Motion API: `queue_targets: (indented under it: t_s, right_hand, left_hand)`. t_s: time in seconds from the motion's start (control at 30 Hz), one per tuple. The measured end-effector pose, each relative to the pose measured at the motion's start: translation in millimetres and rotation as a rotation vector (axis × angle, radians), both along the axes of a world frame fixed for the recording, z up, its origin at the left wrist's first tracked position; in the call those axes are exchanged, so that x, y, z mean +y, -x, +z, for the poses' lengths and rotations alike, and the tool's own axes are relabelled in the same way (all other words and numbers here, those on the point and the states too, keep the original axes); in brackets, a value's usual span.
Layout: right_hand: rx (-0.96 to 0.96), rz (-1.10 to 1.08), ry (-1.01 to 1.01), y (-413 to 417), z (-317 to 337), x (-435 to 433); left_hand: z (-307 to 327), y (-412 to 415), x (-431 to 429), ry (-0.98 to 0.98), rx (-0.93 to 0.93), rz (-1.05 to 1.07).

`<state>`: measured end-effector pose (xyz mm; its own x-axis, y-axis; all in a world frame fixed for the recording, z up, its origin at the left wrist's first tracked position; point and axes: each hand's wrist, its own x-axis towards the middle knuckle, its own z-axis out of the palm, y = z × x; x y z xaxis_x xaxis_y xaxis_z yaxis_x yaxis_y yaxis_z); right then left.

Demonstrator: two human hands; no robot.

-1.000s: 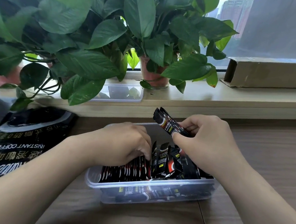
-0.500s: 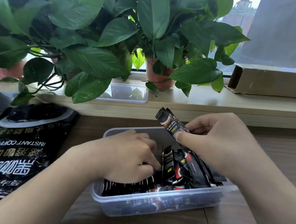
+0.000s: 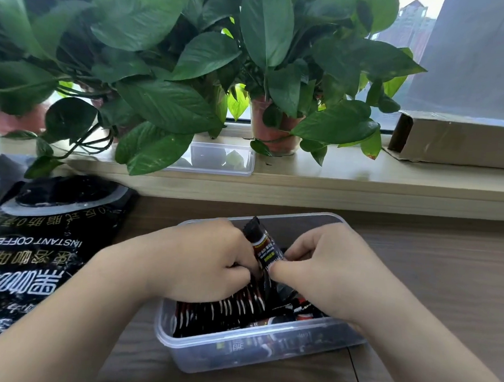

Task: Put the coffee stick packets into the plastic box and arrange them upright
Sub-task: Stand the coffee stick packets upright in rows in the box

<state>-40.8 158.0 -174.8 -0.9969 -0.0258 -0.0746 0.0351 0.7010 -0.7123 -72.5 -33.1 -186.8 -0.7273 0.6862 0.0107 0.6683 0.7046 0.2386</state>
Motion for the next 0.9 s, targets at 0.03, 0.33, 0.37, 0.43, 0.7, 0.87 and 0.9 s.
queue_targets:
  t_s: [0.03, 0.33, 0.37, 0.43, 0.7, 0.87, 0.9]
  right_hand:
    - [-0.008, 0.016, -0.055, 0, 0, 0]
    - [0.011, 0.152, -0.426, 3, 4, -8]
    - [0.008, 0.166, -0.449, 3, 5, -10]
    - [0.005, 0.206, -0.485, 4, 7, -15]
    - [-0.098, 0.388, -0.426, 12, 11, -4]
    - [-0.067, 0.387, -0.371, 18, 2, -3]
    - [-0.059, 0.381, -0.362, 19, 1, -2]
  left_hand:
    - [2, -1, -2, -0.027, -0.022, -0.010]
    - [11, -9, -11, -0.068, -0.042, 0.002]
    - [11, -9, -12, -0.072, -0.041, 0.009]
    - [11, -9, -12, -0.089, -0.051, 0.017]
    - [10, -10, -12, -0.132, -0.045, 0.054]
    - [8, -10, -14, -0.169, -0.052, 0.033]
    - [8, -10, -14, -0.190, -0.053, 0.030]
